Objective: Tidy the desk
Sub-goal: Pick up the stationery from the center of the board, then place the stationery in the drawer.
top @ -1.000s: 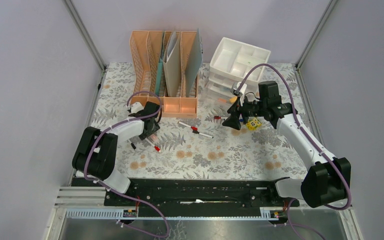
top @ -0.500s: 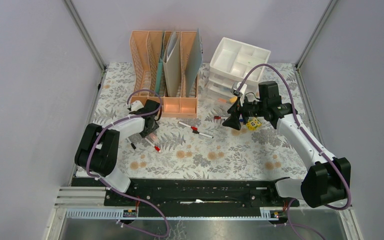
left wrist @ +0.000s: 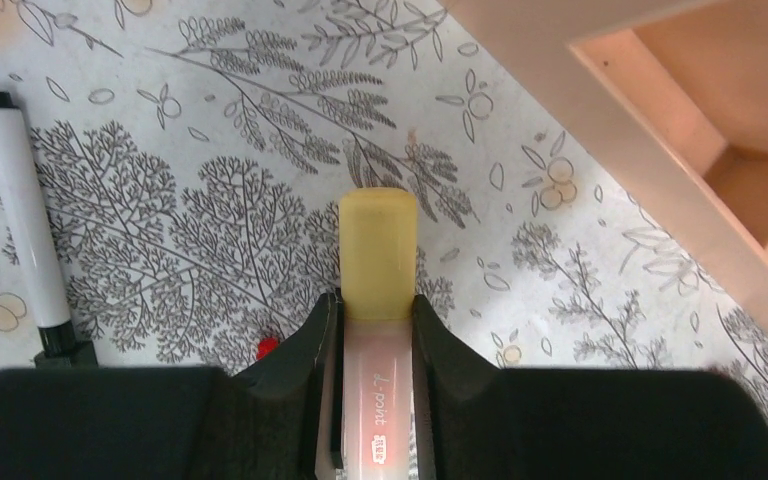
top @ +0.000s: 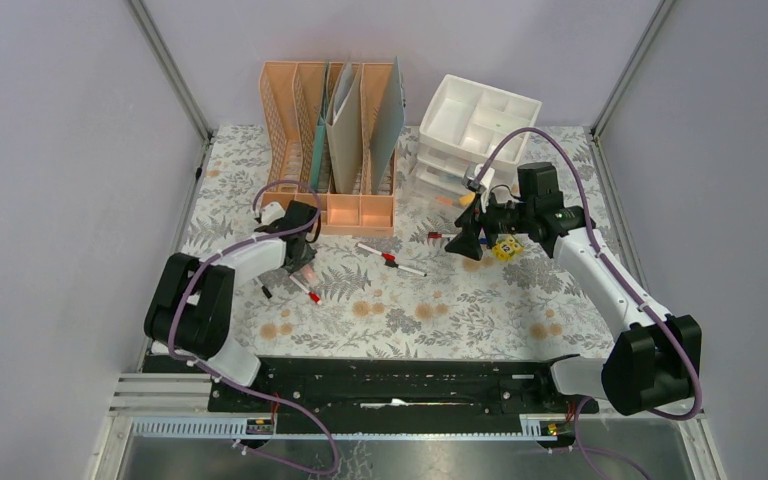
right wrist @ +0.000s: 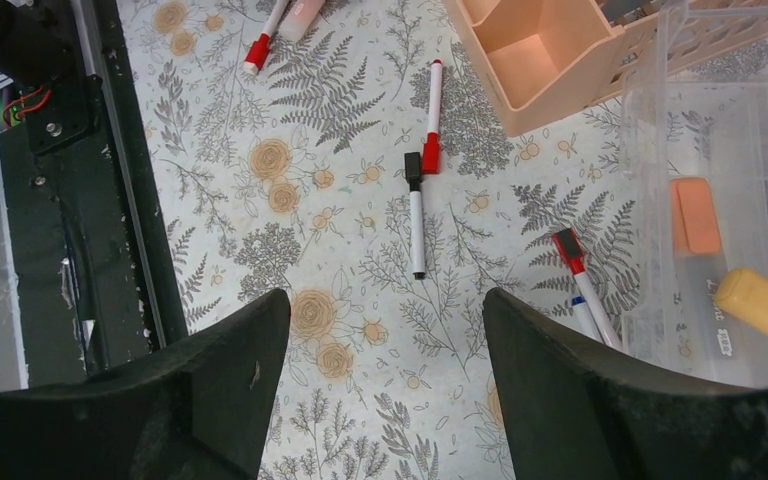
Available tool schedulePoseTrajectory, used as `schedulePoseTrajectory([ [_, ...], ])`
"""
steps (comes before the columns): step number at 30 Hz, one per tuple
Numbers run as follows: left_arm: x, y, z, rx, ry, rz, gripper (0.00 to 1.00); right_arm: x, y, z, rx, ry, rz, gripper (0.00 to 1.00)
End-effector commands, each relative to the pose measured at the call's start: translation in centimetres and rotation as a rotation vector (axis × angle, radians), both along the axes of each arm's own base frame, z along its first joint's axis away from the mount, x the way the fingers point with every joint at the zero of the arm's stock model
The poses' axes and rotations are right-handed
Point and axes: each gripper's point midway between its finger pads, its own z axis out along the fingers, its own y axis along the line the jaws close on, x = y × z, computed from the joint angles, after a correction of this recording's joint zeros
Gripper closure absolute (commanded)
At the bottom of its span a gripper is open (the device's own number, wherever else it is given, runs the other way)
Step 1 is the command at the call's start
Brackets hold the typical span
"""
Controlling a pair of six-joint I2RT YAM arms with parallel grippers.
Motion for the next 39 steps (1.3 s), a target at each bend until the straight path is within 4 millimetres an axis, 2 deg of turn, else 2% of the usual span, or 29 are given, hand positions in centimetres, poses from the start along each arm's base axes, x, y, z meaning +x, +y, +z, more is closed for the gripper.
schedulePoseTrajectory([
  [1,0.6,-1.5,2.2,-0.095,-0.09,-0.046,0.98,-0.5,0.6,1.0,0.056,-0.01,0.046,0.22],
  [5,-0.1,-3.0,2.8,-0.178,-0.135,-0.111,1.0,-0.9,1.2,0.8,0.1,0.038,0.068,0.22],
  [10,-1.0,-6.1,4.8,-0.335,-0.282,-0.258,1.0,-1.4,1.9,0.6,0.152,0.106,0.091,0.23],
  [19,-3.3,-13.7,12.2,-0.624,-0.615,-0.554,1.0,-2.3,3.6,-0.6,0.172,0.167,0.133,0.21],
  [23,-4.3,-16.2,14.2,-0.678,-0.693,-0.615,1.0,-2.7,4.5,-1.3,0.162,0.188,0.155,0.21],
  [27,-4.5,-18.1,15.7,-0.698,-0.743,-0.63,1.0,-3.0,5.3,-1.8,0.154,0.202,0.161,0.21],
  [32,-4.3,-20.4,16.3,-0.684,-0.75,-0.596,1.0,-2.4,5.9,-2.6,0.146,0.231,0.103,0.21],
  [39,-3.0,-21.5,16.1,-0.587,-0.709,-0.408,1.0,-2.0,7.0,-3.9,0.123,0.266,0.036,0.21],
])
